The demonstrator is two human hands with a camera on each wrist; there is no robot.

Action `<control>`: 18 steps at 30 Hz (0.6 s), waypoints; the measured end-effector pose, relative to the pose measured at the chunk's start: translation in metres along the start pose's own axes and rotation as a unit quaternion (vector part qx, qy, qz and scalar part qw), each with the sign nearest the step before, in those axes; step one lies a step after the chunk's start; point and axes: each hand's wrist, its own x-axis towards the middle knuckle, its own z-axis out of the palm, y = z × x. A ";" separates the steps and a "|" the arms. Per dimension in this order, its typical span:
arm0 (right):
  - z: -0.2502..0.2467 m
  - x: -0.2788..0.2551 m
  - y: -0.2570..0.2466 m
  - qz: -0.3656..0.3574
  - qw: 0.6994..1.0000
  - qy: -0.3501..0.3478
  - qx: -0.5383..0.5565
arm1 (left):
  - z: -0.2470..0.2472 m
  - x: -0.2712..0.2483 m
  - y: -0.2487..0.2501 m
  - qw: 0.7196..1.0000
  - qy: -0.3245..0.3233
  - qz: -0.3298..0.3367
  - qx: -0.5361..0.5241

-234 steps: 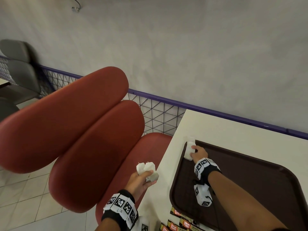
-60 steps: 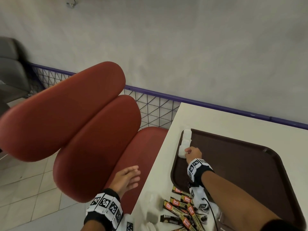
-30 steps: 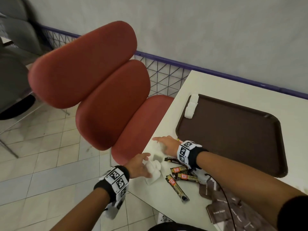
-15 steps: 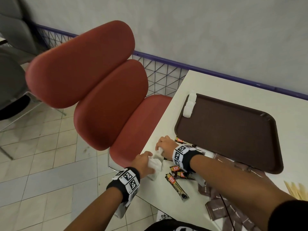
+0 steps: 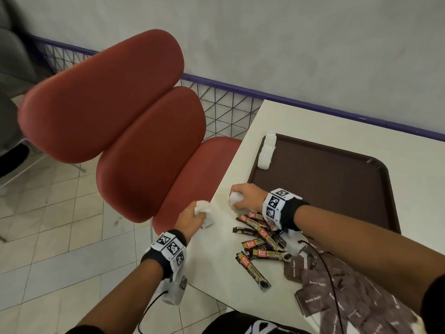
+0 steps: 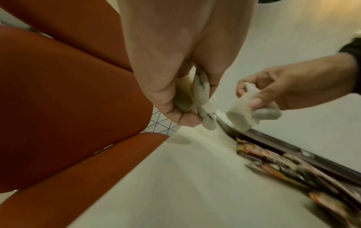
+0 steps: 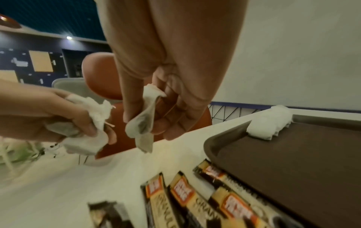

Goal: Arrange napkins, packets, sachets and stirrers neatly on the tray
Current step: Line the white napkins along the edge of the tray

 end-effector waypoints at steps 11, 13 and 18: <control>-0.041 -0.003 -0.001 -0.009 0.996 -0.073 0.055 | 0.030 0.027 0.063 0.943 -0.194 -0.096 -0.253; -0.039 -0.002 0.008 -0.004 0.997 0.001 0.080 | 0.042 0.025 0.069 0.924 -0.241 -0.107 -0.275; -0.037 -0.005 0.035 0.042 0.981 0.141 0.130 | 0.060 0.024 0.081 0.912 -0.264 -0.102 -0.296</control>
